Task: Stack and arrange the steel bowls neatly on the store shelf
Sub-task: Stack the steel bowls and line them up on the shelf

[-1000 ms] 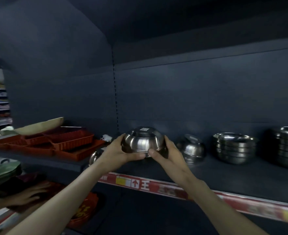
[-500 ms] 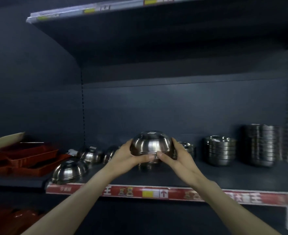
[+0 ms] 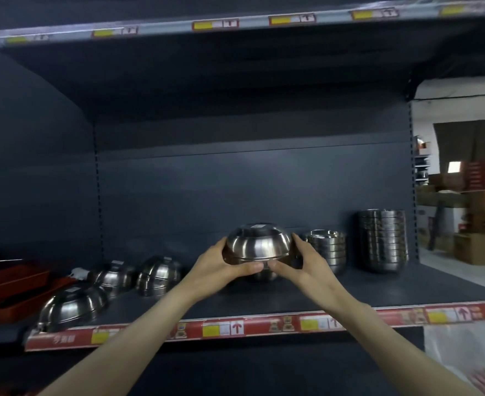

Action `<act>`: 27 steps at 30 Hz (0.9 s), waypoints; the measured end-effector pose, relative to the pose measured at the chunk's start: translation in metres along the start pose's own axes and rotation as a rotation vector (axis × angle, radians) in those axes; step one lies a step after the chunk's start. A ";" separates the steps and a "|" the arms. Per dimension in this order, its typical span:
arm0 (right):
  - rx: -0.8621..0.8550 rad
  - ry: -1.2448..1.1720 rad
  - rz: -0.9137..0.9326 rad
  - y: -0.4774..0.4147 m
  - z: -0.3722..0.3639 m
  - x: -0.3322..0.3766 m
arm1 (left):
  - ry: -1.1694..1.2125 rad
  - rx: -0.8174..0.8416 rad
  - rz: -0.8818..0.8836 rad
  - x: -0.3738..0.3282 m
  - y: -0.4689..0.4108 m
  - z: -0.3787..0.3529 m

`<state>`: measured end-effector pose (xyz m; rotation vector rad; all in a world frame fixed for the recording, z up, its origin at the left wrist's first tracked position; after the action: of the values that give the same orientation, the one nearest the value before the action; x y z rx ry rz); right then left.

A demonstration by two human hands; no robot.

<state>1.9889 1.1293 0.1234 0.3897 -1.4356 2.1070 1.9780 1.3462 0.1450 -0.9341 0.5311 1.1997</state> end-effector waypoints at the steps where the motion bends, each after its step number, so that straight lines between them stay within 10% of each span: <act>1: 0.008 0.010 -0.003 0.001 0.002 0.001 | 0.000 0.007 0.000 0.001 -0.001 -0.002; 27: -0.126 -0.438 -0.419 -0.041 0.041 -0.012 | -0.180 -0.192 -0.253 0.000 0.002 -0.016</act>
<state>2.0198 1.0992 0.1644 1.0526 -1.5454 1.6457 1.9783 1.3328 0.1361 -1.0111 0.1492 1.1039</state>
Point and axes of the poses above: each hand's wrist, its own y-axis away from the middle knuckle, its own z-axis out of the back of the hand, x = y × z, the point moved 5 cm from there along -y, towards the middle knuckle, and after that the axes turned 13 degrees about z, right-handed, at the moved point
